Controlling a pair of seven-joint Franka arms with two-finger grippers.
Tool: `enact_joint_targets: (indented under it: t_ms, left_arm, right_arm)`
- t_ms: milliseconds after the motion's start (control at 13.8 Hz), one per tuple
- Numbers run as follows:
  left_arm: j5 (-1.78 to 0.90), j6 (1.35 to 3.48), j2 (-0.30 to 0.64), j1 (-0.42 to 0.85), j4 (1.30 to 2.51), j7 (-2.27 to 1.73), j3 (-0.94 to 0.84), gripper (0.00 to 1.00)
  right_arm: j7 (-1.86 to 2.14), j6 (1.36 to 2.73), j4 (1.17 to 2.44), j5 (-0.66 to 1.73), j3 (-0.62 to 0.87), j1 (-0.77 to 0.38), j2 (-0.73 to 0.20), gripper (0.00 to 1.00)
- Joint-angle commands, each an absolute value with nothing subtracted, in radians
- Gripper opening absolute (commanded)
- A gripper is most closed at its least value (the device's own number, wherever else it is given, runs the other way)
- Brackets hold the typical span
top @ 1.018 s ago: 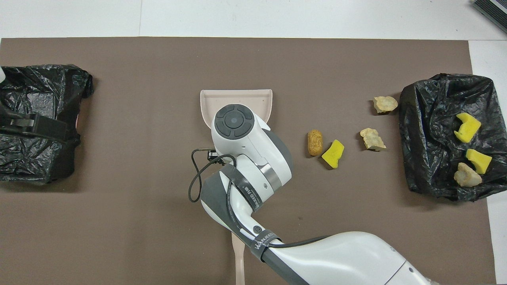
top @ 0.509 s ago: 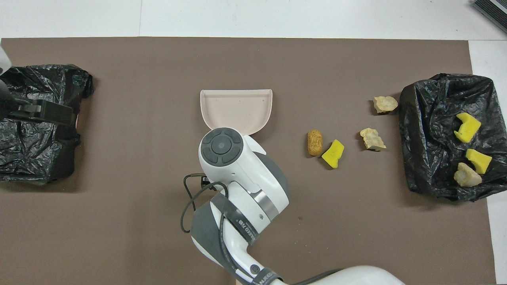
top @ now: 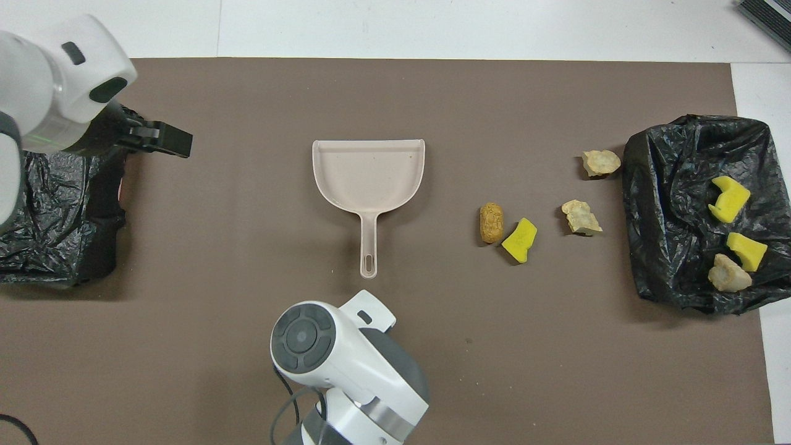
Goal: Sweep and dump trash in bin
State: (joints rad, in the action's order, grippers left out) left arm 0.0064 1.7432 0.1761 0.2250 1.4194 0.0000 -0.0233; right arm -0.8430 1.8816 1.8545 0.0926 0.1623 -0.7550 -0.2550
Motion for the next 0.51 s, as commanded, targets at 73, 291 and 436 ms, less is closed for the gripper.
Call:
enact_joint_targets:
  t_ms: [73,291,436]
  left_arm:
    - [-0.002,1.831,0.196,0.303,1.449,-0.081,-0.011,1.00]
    - [-0.002,1.868,0.193,0.383,1.549,-0.123,-0.011,1.00]
    - [-0.002,1.928,0.196,0.425,1.604,-0.217,-0.011,1.00]
  right_arm:
    - [-0.914,2.009,2.078,0.193,0.160,-0.817,-0.115,1.00]
    - [-0.965,2.132,2.216,0.270,0.160,-0.833,-0.058,1.00]
    - [-1.000,2.137,2.221,0.272,0.160,-0.830,-0.058,1.00]
